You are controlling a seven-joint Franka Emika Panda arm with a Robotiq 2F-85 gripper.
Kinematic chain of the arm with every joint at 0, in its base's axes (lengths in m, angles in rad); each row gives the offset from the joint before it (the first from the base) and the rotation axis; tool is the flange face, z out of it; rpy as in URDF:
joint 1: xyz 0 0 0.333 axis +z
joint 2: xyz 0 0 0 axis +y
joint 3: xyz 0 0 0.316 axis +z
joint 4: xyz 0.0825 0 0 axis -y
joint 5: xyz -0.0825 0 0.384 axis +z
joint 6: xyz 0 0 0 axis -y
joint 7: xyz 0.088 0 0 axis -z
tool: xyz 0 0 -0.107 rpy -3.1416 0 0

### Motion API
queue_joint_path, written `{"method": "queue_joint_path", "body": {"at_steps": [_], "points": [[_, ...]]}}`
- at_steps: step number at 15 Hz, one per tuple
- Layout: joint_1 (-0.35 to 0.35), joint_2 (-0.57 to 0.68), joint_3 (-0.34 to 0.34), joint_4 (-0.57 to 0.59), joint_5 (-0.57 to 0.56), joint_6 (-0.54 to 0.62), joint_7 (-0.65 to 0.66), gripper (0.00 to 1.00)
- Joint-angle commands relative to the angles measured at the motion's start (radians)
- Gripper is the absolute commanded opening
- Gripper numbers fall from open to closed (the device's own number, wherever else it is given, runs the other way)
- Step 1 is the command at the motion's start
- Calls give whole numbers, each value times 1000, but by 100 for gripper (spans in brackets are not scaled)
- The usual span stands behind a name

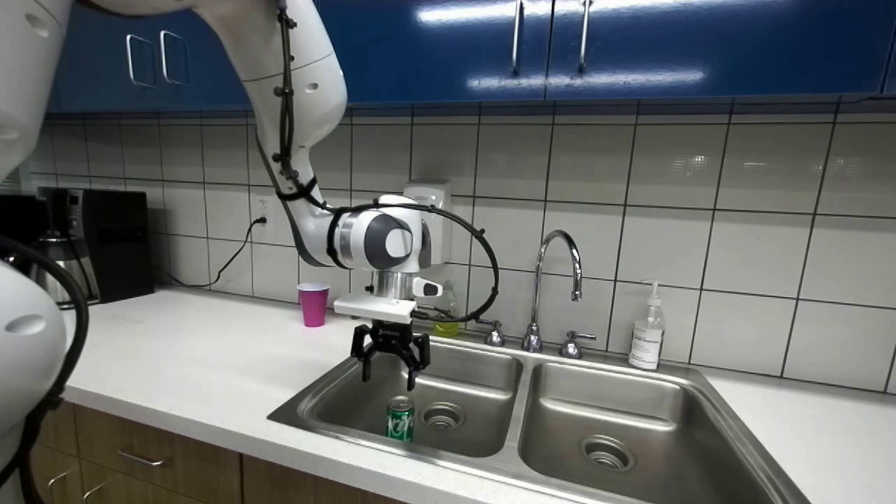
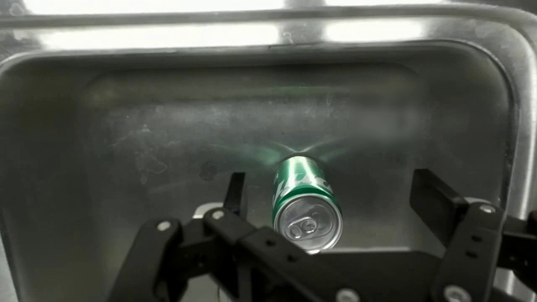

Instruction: Pick up the can from the sink and put it on the counter

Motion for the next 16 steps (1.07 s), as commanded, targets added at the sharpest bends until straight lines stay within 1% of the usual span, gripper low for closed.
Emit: {"method": "queue_joint_path", "body": {"at_steps": [1, 9, 16], "points": [[-43, 104, 32, 94, 27, 4, -56, 100], [-75, 230, 62, 209, 29, -1, -85, 100], [-90, 289, 91, 249, 34, -5, -95, 100]]}}
